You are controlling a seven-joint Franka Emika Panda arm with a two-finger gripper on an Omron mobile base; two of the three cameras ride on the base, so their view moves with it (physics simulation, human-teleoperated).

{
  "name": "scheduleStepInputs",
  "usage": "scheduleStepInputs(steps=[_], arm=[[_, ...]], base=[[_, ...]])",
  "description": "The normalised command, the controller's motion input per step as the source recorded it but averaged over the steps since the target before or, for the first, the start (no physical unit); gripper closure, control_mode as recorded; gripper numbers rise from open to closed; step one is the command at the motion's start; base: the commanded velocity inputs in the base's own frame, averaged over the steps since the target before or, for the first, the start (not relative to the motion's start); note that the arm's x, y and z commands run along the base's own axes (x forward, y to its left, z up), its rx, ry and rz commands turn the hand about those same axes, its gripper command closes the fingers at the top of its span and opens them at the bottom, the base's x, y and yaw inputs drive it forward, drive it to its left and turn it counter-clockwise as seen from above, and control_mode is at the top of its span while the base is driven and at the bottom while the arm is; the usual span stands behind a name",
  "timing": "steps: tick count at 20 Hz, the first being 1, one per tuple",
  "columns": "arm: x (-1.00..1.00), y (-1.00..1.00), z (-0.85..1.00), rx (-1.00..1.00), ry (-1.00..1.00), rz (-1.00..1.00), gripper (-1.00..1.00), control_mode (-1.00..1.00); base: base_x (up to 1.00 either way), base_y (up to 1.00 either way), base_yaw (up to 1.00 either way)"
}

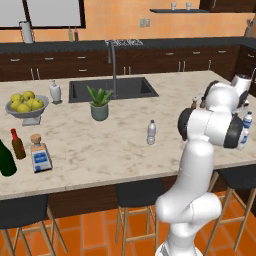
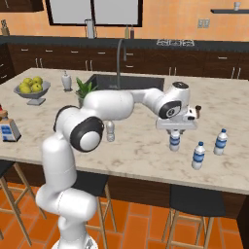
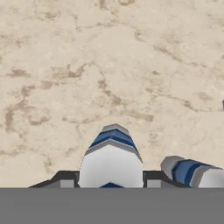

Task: Move the plastic bottles in the middle to the plastics group, and the glass bottles in the middle to the glass group.

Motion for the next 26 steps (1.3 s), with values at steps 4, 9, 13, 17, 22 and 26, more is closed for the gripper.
scheduleStepInputs(steps=[4,9,13,17,22,26], arm=[[0.00,-0.22,-0.12,0.00,0.00,-0.01,1.00,-1.00],[0.02,-0.02,0.00,-0.04,0.18,0.00,1.00,-1.00],[0.07,-0.06,-0.09,-0.07,0.23,0.00,1.00,-1.00],[0.00,-0.29,-0.31,0.02,-0.09,0.00,1.00,-1.00],[0.00,-0.29,-0.21,0.05,-0.20,0.00,1.00,-1.00],[0.00,0.00,-0.27,0.02,-0.07,0.00,1.00,-1.00]], base=[[0.00,0.00,0.00],[0.00,0.00,0.00],[0.00,0.00,0.00],[0.00,0.00,0.00],[0.00,0.00,0.00],[0.00,0.00,0.00]])
